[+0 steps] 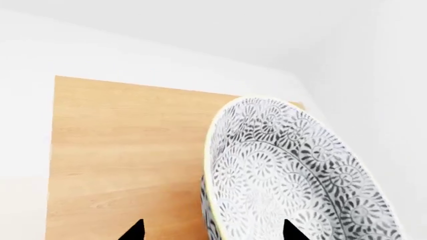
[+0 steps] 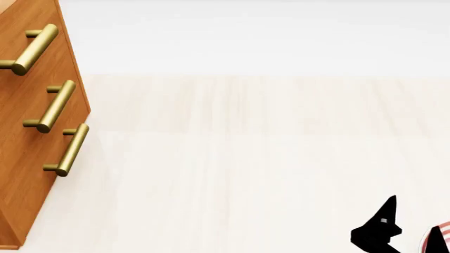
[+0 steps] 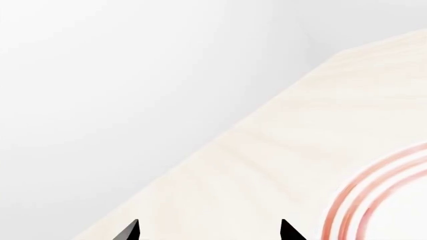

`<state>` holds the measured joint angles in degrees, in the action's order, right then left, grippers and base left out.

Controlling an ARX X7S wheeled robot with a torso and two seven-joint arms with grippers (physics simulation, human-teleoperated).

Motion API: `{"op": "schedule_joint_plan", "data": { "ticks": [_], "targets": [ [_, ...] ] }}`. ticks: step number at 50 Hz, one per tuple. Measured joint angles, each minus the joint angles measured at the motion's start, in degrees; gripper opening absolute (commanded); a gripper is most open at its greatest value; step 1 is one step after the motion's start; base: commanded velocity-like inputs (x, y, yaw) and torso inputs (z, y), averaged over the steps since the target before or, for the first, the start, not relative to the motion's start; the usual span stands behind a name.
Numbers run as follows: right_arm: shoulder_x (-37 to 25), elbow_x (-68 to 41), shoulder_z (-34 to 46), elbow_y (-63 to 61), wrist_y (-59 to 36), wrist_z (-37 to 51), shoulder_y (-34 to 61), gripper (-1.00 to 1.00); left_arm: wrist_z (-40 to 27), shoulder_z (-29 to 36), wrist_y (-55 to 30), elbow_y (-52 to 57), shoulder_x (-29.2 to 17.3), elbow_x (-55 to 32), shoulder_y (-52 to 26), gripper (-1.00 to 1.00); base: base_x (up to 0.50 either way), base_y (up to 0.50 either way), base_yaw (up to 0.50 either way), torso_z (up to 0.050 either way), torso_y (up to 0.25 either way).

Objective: Put the bowl on top of the cabinet.

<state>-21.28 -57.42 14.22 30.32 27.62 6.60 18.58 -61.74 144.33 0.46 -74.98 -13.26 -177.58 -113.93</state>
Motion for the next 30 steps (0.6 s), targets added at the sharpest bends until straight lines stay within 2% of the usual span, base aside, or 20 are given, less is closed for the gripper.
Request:
{"op": "schedule_joint_plan", "data": {
  "ticks": [19,30],
  "targets": [
    [-2.3,-0.6,-0.1,-10.2,0.2,1.5,-5.4,1.0,-1.4,1.4,-2.7,0.6,-0.4,1.3,-6.1,1.0,0.0,0.0,0.0,0.0,0.0],
    [-3.9,-0.6,-0.3,-17.7,1.0,2.4,-9.7,1.0,-2.8,1.6,5.4,17.1,-4.7,4.3,-13.9,1.0,0.0,0.0,0.0,0.0,0.0]
  ]
}}
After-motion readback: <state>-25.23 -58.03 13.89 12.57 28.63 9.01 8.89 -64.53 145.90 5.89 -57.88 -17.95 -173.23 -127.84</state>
